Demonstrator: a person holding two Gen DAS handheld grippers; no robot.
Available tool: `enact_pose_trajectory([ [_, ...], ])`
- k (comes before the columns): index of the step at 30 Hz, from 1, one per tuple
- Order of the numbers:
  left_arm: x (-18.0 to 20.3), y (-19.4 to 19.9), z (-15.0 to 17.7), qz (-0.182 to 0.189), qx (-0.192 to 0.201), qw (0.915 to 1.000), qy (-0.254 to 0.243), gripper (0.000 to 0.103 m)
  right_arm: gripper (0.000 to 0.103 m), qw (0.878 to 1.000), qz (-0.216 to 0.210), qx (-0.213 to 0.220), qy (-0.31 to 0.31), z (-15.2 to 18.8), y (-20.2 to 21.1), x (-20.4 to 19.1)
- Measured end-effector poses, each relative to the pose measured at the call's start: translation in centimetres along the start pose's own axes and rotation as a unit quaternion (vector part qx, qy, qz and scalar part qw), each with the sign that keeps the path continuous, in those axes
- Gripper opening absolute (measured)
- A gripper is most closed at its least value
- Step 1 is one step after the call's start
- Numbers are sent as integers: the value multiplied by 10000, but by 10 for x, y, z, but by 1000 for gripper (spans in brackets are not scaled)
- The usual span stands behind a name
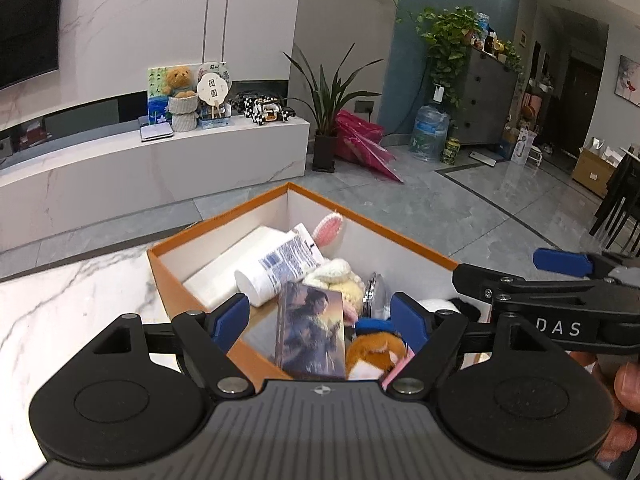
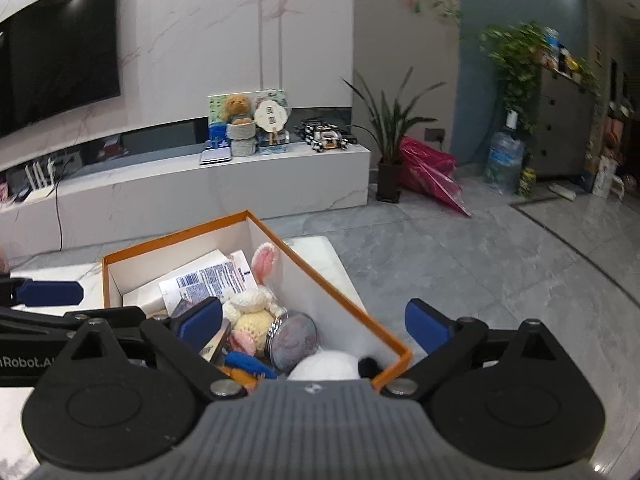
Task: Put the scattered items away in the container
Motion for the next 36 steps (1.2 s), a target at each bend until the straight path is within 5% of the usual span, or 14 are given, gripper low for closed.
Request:
enact_pose_trajectory([
  [18, 12, 19, 39, -273, -37, 9996, 111, 98, 101, 9989, -17, 115, -456, 42, 34, 10],
  [36, 0, 32, 40, -666, 19, 9970, 400, 102, 102, 9996, -98, 216, -125, 59, 55, -16],
])
Point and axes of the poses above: each gripper's, at about its wrist camera, not at the fingertips, and y roughly against the way its jaws point, x to its right, z to its underside, the point moved 2 cm from there along -y, roughly the way its jaws point, and after that the axes turned 5 degrees about -x, right-handed, at the moved point
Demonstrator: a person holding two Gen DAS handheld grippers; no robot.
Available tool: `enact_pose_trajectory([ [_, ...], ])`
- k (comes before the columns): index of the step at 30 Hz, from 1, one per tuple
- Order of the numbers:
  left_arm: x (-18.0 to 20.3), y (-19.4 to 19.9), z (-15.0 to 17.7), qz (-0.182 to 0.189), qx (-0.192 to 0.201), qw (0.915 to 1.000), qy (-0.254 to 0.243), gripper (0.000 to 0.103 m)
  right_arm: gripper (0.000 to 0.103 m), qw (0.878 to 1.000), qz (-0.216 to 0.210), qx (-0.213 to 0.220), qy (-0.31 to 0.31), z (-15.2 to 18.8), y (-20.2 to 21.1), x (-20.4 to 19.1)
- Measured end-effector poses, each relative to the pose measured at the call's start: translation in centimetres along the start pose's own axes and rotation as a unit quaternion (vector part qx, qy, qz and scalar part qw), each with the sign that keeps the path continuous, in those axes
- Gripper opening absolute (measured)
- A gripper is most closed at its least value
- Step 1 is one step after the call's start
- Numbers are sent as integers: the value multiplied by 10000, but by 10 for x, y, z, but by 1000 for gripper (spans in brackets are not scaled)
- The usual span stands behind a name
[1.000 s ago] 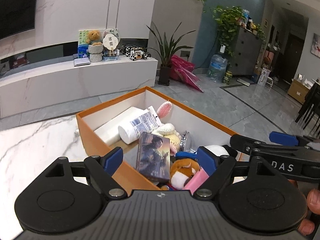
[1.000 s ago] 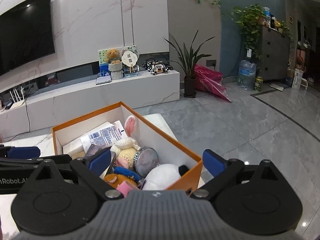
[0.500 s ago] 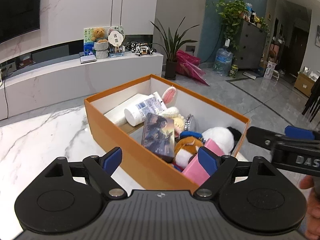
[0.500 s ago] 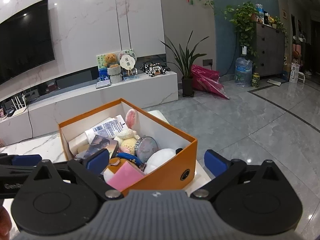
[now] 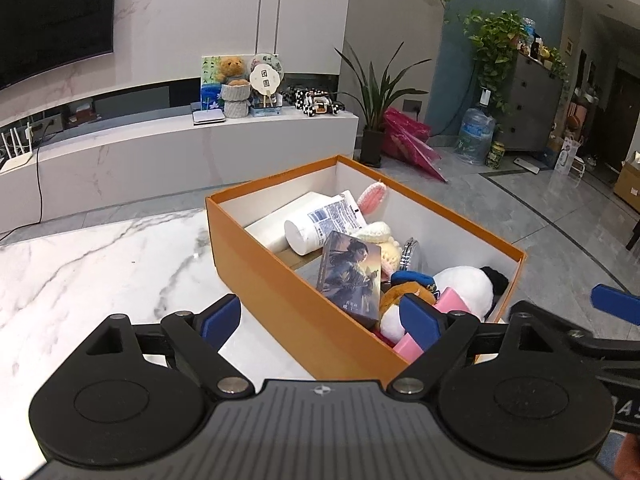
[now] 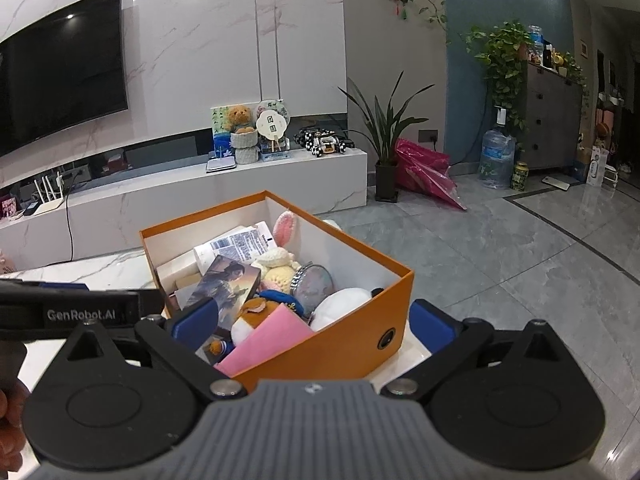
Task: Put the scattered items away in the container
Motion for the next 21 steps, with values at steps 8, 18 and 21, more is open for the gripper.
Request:
enact_pose_trajectory([
  [8, -3, 1, -2, -97, 19, 9999, 22, 102, 102, 10000, -72, -11, 16, -3, 1, -8],
  [18, -8, 2, -3, -130, 47, 9999, 53, 102, 102, 9999, -88, -78, 20, -4, -1, -14],
  [21, -9, 2, -3, -128, 47, 9999, 62, 102, 102, 9999, -88, -78, 36, -3, 0, -15],
])
Point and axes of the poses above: each gripper's, at about its wrist camera, not at the fingertips, and y roughly against the way its jaws point, x to its right, z to its underside, the point moved 2 cm from there along -y, roughly the way its jaws point, and after that the axes turned 5 degrees about -x, right-handed, at the moved point
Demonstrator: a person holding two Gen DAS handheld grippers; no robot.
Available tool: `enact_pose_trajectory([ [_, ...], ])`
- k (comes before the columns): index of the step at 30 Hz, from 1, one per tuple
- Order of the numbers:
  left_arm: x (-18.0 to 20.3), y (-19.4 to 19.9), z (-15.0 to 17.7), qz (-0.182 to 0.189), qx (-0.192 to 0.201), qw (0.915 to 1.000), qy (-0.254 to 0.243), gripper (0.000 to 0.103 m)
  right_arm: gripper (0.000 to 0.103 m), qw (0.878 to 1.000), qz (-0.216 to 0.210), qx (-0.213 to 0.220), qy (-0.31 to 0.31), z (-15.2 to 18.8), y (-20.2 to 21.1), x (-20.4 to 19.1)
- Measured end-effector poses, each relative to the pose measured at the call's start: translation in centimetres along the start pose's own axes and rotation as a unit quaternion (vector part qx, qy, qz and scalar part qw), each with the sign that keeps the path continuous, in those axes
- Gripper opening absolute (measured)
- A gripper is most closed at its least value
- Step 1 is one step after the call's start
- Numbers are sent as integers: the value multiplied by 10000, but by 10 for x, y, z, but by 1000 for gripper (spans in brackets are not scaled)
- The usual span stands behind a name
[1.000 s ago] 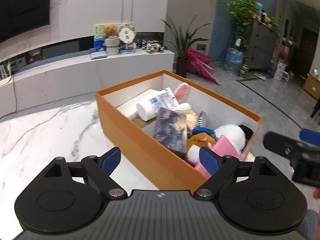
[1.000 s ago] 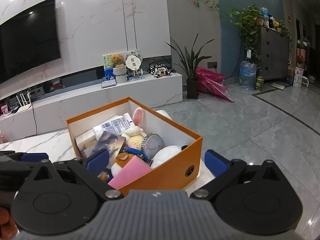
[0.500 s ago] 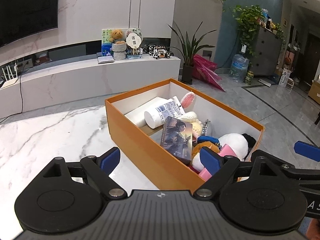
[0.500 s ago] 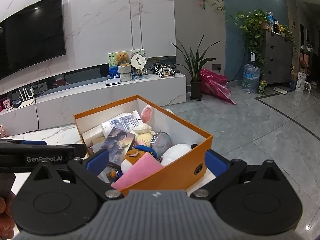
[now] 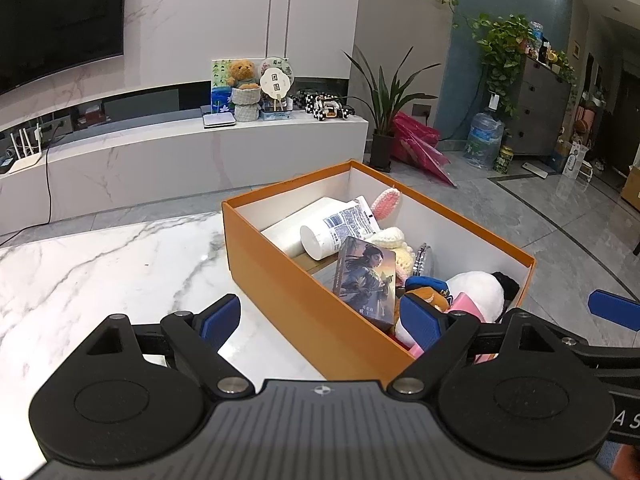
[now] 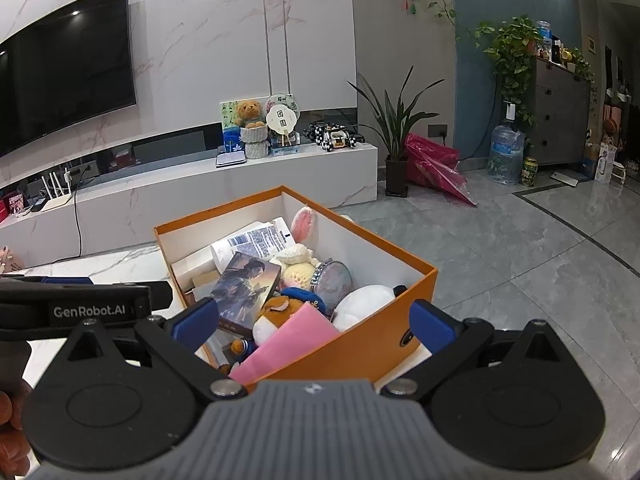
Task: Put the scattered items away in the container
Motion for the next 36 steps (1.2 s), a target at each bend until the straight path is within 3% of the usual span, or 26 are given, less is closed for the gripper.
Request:
enact_pose_trajectory([
  [36, 2, 2, 2, 7, 33, 10000, -12, 102, 102, 10000, -1, -19, -84, 3, 7, 2],
])
Point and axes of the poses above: each gripper's, at about its wrist camera, not at the fingertips, and y roughly against the way its jaws point, x to its right, z to its underside, the point moved 2 cm from there along -y, roughly the way its jaws point, and after that the axes turned 5 degrees about -x, right-handed, at the moved point
